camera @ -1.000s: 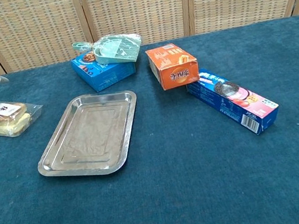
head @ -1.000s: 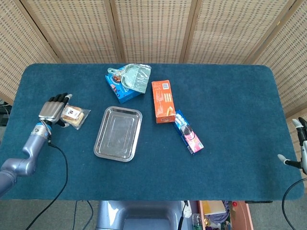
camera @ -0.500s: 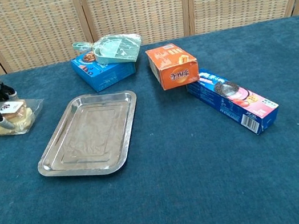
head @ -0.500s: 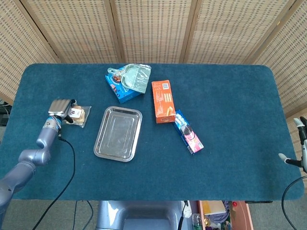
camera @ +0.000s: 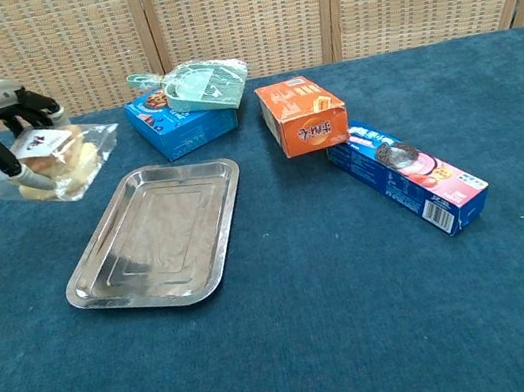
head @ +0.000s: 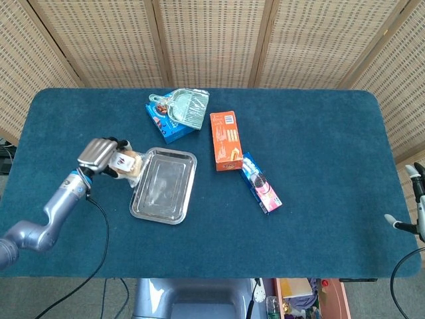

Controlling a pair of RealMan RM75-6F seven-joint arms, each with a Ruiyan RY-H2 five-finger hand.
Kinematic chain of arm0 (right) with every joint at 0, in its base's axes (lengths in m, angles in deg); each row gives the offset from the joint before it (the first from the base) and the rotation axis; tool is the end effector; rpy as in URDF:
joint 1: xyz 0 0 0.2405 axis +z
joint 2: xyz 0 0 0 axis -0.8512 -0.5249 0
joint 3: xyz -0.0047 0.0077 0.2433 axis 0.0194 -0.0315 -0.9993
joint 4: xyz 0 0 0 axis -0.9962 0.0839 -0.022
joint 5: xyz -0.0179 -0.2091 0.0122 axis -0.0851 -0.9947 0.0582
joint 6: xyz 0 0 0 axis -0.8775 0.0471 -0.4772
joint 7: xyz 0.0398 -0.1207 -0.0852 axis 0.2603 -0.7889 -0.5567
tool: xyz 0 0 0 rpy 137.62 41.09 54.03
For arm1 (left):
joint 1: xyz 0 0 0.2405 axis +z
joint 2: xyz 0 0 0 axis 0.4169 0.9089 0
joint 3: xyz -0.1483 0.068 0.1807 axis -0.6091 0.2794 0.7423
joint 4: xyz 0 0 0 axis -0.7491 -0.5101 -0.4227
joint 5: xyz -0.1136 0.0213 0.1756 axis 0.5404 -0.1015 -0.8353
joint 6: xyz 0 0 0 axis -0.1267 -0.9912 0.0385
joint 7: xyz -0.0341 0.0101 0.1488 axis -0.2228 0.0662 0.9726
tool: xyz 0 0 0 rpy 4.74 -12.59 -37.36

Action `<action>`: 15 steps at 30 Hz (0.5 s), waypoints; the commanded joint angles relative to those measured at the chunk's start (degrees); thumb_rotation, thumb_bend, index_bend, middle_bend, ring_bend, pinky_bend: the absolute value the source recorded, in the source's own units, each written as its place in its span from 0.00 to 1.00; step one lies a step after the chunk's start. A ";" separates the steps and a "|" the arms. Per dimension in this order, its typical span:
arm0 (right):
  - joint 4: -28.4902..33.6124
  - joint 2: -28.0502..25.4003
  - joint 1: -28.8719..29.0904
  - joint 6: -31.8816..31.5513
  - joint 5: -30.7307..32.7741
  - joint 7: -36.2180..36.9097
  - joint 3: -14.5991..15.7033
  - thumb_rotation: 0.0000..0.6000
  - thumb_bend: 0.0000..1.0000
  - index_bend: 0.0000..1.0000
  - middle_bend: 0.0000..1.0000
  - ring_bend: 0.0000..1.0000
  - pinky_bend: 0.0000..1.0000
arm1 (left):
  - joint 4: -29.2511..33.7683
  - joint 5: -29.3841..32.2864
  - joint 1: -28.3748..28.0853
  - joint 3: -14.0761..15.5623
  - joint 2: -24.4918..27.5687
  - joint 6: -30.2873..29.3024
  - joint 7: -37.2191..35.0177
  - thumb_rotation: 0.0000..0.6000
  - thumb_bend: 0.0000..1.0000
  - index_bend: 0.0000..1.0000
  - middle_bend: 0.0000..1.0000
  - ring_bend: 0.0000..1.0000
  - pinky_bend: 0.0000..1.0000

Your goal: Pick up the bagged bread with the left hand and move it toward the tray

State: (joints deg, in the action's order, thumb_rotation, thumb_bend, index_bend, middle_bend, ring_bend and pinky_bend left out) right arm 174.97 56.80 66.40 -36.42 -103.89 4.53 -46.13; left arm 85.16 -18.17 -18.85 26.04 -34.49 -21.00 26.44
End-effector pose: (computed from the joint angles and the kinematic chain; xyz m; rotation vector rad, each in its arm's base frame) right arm -0.3284 -0.2320 0.2135 1.2415 -0.8656 0.8760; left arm -0.1943 0.4071 0.0604 -1.8239 -1.0027 -0.8450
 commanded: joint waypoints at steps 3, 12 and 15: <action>-0.01 -0.28 -0.13 0.07 0.00 0.70 -0.03 1.00 0.00 0.00 0.00 0.00 0.00 | 2.36 -0.11 -1.81 2.46 -4.67 -0.43 5.75 1.00 0.09 0.38 0.52 0.30 0.35; -0.73 -0.69 -0.25 0.56 0.56 2.34 -0.29 1.00 0.00 0.00 0.00 0.00 0.00 | -3.77 7.04 -5.03 2.72 -12.80 2.05 13.19 1.00 0.05 0.25 0.29 0.21 0.28; -1.02 -0.85 -0.39 0.63 0.81 2.99 -0.39 1.00 0.00 0.00 0.00 0.00 0.00 | -2.85 7.80 -5.37 2.14 -13.18 3.64 10.25 1.00 0.00 0.01 0.00 0.00 0.04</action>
State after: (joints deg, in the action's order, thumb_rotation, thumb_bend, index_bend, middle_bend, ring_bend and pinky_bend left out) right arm 174.03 55.99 66.06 -35.81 -103.16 7.42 -46.48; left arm 81.66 -10.86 -23.90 28.54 -47.57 -18.48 38.74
